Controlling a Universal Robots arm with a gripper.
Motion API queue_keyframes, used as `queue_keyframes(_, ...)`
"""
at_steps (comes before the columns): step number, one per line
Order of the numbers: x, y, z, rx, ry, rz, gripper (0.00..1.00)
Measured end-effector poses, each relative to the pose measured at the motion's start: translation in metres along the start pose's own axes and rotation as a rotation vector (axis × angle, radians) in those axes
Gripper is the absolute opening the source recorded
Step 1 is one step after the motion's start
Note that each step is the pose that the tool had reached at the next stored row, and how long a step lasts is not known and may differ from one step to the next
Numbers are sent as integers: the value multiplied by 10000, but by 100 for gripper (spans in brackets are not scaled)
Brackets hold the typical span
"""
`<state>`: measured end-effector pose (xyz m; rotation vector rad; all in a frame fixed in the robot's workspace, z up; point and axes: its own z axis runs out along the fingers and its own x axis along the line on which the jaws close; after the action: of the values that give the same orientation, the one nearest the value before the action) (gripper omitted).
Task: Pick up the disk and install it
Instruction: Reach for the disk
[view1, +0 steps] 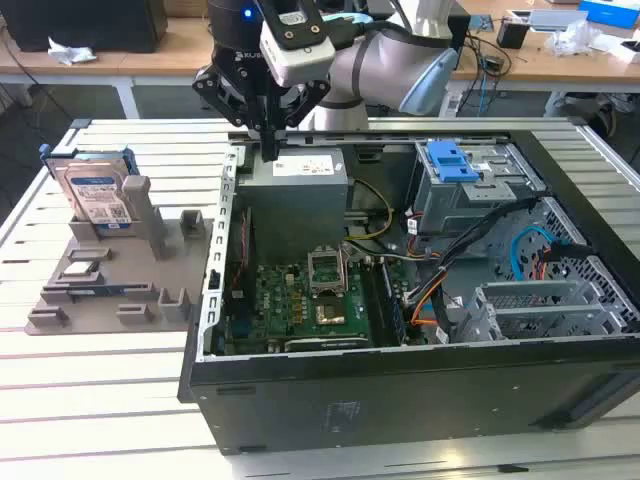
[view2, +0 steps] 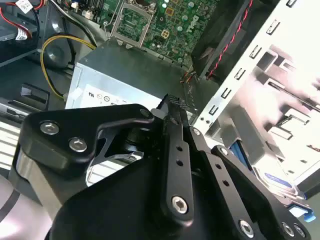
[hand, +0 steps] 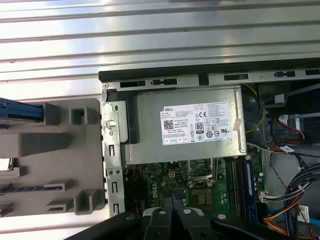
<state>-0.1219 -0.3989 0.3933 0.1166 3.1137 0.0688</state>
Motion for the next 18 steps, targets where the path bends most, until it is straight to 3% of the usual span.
queue_keyframes(1,4,0,0,-1,-1,1,11)
queue_keyframes(4,136,-10,-4,0,0,0,11)
queue_keyframes(18,365,-27,-10,0,0,1,11)
